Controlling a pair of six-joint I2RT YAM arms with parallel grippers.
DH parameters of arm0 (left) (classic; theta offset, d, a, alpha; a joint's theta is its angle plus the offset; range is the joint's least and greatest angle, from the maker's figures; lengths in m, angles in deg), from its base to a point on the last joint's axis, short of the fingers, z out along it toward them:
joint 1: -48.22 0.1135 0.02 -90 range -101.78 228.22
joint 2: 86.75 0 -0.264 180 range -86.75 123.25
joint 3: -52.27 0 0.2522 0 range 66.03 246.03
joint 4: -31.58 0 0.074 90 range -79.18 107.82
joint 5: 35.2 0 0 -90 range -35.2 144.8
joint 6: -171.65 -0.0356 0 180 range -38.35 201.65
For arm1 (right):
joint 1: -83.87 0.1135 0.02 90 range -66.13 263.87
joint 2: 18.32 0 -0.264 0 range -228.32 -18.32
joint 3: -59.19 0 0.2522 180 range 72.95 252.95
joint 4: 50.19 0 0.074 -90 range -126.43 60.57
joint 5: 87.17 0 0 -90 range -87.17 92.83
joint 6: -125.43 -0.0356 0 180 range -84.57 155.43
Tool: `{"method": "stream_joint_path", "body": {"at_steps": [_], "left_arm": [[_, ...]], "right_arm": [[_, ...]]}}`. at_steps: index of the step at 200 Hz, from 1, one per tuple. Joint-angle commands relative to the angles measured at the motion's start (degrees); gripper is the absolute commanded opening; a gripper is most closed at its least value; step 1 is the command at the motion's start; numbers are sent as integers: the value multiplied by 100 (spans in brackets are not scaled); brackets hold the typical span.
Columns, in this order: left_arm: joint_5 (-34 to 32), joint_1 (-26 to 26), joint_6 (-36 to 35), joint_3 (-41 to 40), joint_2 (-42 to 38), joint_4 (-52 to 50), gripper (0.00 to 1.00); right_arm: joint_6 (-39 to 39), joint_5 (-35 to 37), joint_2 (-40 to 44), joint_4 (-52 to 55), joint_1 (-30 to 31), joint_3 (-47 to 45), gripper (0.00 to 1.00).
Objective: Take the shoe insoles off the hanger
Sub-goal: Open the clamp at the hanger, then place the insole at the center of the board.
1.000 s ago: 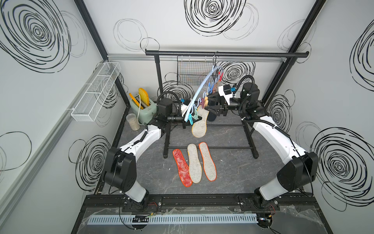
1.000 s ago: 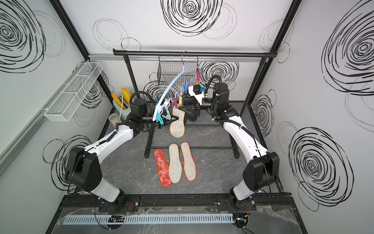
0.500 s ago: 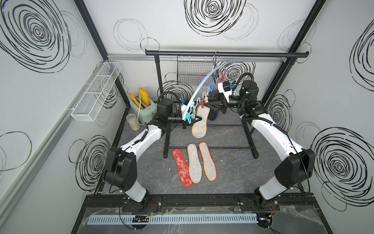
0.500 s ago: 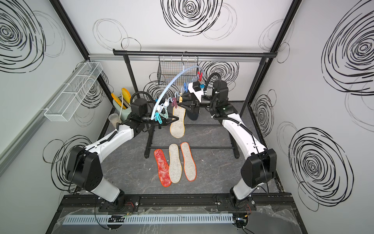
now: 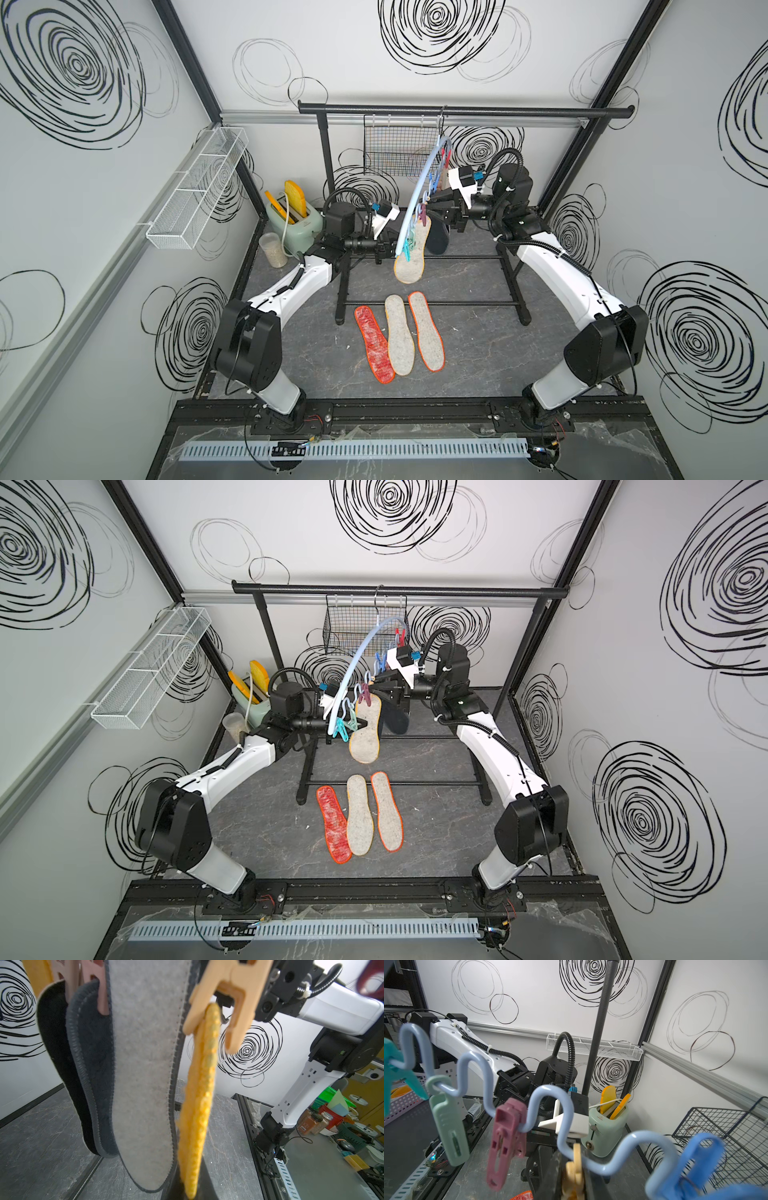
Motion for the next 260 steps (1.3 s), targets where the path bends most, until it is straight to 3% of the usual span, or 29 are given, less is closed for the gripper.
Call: {"method": "stream_joint_path", "body": {"at_steps": [1, 64, 100, 114, 136, 162, 184, 196, 223, 260], "left_arm": [[-266, 53, 141, -83, 2, 272, 0], [-1459, -285, 1396, -1307, -258, 1111, 1], [-1710, -394, 3201, -2119, -288, 2390, 1], [-1963, -638, 3662, -2456, -347, 2685, 1], [-2581, -1131, 3967, -2619, -364, 2342, 0], [-2672, -1656, 4952, -2804, -129, 3427, 0], [-3284, -2130, 4993, -2537, 115, 3168, 2], [-3266, -2239, 4939, -2359, 319, 3008, 2], [-3045, -2375, 5607, -2239, 941, 3606, 3], [-3377, -2597, 5432, -1941, 1423, 3285, 11]], "right_arm": [[83, -41, -19, -40, 24, 97, 7], [111, 136, -24, 4, 10, 93, 10], [109, 192, 19, -29, 6, 27, 11], [101, 192, 4, -29, 8, 31, 11], [100, 194, 3, -28, 9, 36, 12], [92, 201, 20, -40, 6, 41, 12], [74, 207, 46, -47, 11, 52, 12], [50, 202, 57, -35, 11, 79, 13], [34, 219, 139, -97, 13, 14, 13], [27, 245, 177, -91, 33, -47, 13]]}}
